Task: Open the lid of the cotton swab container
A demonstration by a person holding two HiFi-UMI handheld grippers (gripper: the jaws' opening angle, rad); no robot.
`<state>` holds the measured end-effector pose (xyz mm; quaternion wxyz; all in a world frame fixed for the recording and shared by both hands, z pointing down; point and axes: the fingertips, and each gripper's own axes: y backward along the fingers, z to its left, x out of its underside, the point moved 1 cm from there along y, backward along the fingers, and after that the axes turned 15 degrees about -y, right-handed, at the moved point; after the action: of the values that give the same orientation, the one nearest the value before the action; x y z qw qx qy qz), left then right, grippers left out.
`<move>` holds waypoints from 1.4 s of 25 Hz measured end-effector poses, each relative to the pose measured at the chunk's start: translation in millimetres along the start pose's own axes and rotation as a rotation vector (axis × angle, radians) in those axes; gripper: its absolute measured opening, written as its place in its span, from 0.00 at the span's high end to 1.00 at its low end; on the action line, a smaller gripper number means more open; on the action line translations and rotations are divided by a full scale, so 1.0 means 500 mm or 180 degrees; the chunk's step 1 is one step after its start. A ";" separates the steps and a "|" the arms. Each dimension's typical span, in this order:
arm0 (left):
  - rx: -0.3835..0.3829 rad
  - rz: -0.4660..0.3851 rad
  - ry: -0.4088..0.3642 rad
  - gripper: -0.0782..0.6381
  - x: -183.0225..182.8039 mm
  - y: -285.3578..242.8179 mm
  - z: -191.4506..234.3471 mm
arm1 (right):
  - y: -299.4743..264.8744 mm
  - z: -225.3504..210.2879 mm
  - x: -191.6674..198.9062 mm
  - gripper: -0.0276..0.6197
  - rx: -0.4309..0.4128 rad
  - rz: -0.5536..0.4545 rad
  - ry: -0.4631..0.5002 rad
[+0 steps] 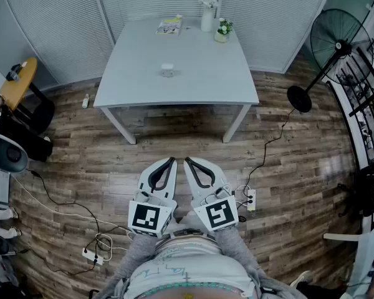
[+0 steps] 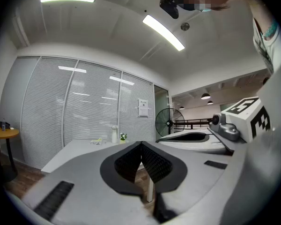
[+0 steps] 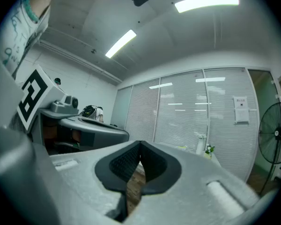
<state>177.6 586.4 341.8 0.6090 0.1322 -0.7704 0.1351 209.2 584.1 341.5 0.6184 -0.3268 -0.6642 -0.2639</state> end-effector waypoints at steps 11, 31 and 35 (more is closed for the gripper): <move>-0.0114 -0.0020 0.0164 0.89 0.010 0.009 0.001 | 0.003 -0.010 0.017 0.95 -0.0050 -0.0016 -0.0073; 0.0337 -0.0135 0.0207 0.89 0.095 -0.257 0.294 | -0.364 -0.142 -0.001 0.95 0.0326 0.0012 -0.0036; 0.0427 -0.0121 0.0210 0.89 0.111 -0.292 0.354 | -0.439 -0.152 0.000 0.95 0.0364 0.0027 -0.0072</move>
<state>59.2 383.5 363.6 0.6262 0.1828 -0.7364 0.1791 91.5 385.0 360.7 0.6296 -0.2967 -0.6838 -0.2191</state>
